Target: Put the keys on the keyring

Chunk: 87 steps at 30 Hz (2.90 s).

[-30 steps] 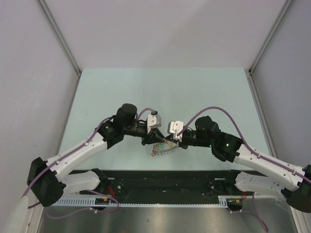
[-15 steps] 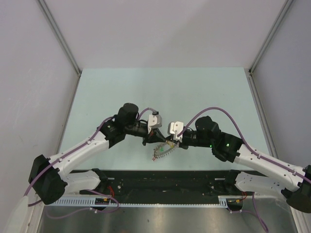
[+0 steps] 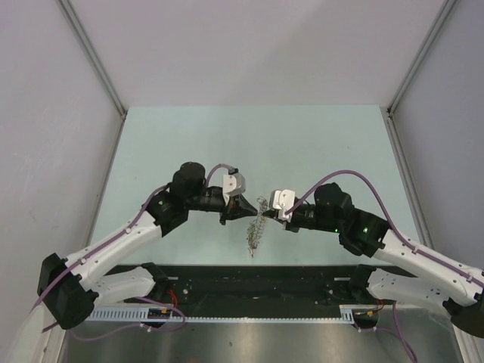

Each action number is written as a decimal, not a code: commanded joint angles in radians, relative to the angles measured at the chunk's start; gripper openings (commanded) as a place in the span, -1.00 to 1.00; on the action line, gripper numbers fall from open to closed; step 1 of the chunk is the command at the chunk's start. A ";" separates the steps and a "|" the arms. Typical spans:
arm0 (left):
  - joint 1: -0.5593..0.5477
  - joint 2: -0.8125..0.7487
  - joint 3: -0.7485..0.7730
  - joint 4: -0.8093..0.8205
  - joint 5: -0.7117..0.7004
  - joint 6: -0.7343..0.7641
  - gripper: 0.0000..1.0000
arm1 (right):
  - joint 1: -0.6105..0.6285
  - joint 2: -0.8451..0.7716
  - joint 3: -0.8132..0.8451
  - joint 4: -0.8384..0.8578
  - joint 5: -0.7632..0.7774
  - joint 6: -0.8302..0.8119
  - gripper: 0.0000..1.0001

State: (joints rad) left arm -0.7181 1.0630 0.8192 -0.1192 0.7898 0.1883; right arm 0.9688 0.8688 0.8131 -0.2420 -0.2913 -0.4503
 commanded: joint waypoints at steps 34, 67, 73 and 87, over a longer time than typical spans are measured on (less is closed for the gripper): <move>0.029 -0.199 -0.160 0.380 -0.279 -0.342 -0.99 | -0.008 0.044 -0.114 0.231 0.046 0.160 -1.00; 0.029 -0.204 -0.120 0.176 -0.222 -0.201 -0.46 | -0.013 0.026 -0.088 0.204 0.041 0.053 -1.00; 0.029 -0.143 -0.040 0.040 -0.123 -0.075 -0.25 | -0.015 0.038 -0.065 0.172 0.014 0.010 -1.00; 0.029 0.046 0.107 -0.220 0.101 0.228 0.05 | -0.024 0.033 0.012 0.027 -0.072 -0.062 -1.00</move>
State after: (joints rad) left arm -0.6941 1.0904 0.8829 -0.2893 0.8005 0.3378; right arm 0.9512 0.9237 0.7582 -0.2192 -0.3332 -0.4828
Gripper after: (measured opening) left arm 0.506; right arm 0.007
